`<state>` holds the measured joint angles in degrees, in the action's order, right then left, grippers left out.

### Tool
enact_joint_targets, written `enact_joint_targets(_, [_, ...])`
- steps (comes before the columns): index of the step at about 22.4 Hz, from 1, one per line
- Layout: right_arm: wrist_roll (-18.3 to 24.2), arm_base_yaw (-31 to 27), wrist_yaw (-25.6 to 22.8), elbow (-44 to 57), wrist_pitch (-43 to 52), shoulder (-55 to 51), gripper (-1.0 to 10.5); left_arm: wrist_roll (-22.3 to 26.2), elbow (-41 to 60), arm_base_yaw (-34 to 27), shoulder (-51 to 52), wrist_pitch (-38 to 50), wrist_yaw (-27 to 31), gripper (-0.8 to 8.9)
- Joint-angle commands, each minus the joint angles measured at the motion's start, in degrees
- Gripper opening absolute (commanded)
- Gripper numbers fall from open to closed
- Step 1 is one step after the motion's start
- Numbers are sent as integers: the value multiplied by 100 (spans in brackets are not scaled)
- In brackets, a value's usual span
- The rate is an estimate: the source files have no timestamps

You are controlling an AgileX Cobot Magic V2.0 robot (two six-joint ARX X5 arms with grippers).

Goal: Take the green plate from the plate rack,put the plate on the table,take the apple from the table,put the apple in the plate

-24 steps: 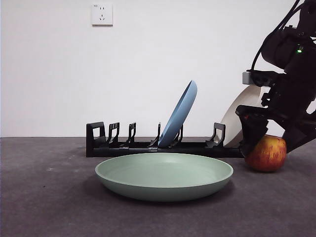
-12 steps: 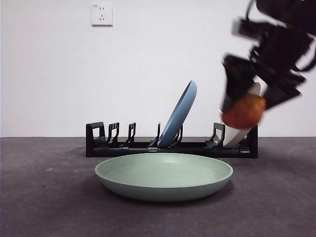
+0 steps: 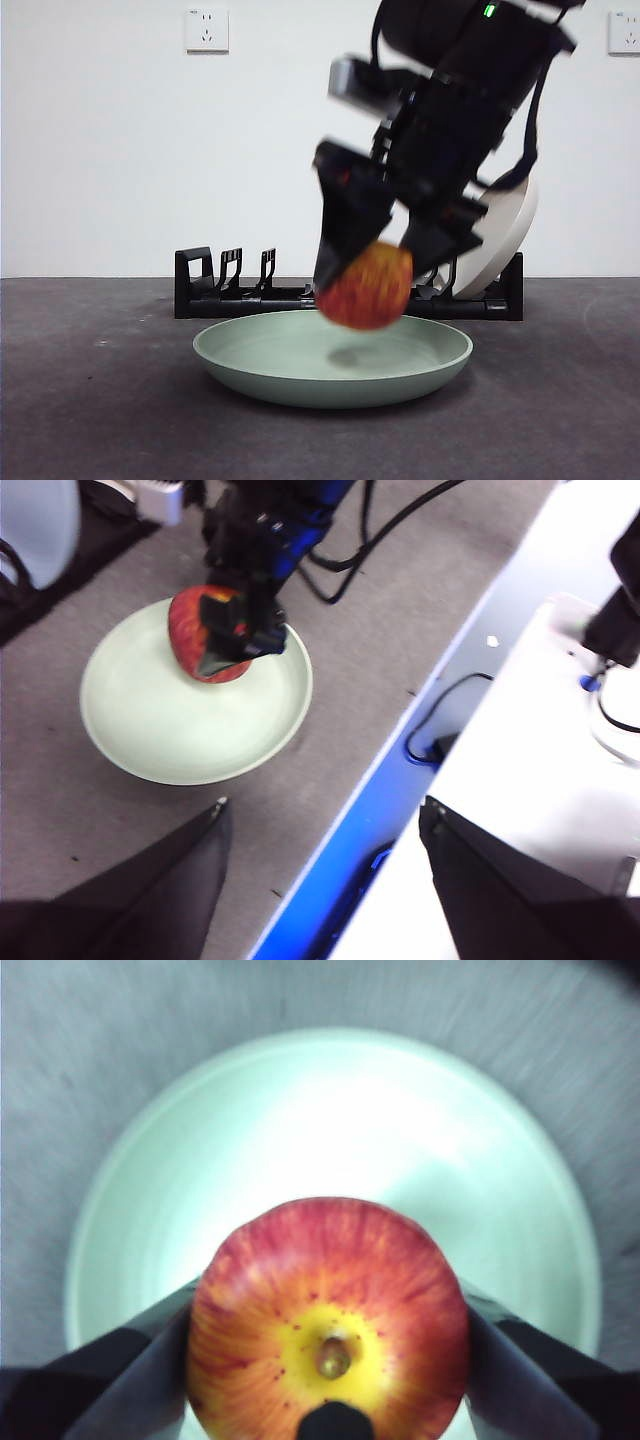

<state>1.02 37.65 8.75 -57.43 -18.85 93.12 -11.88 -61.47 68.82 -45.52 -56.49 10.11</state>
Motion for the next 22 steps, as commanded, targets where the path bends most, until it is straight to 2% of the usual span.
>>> enact_joint_targets(1, [-74, 59, -37, -7, 85, 260, -13, -44, 24, 20, 2, -39, -107, 314])
enact_joint_targets(4, [-72, 96, -201, -7, 83, 424, -12, -42, 24, 20, 2, -81, -402, 314])
enact_joint_targets(7, [-76, 103, -162, -4, 70, 472, 22, -44, 24, 20, 2, -175, -752, 314])
enact_joint_targets(9, [-76, 105, -162, -4, 61, 472, 133, -42, 24, 20, 2, -232, -822, 314])
enact_joint_targets(13, [-190, 105, -164, -4, 63, 472, 454, -42, 24, 20, 2, -306, -905, 314])
enact_joint_targets(15, [-293, 105, -166, -4, 74, 472, 545, -42, 24, 20, 2, -339, -905, 314])
enact_joint_targets(22, [-306, 105, -166, -11, 101, 363, 573, -39, 24, 20, 2, -345, -903, 314])
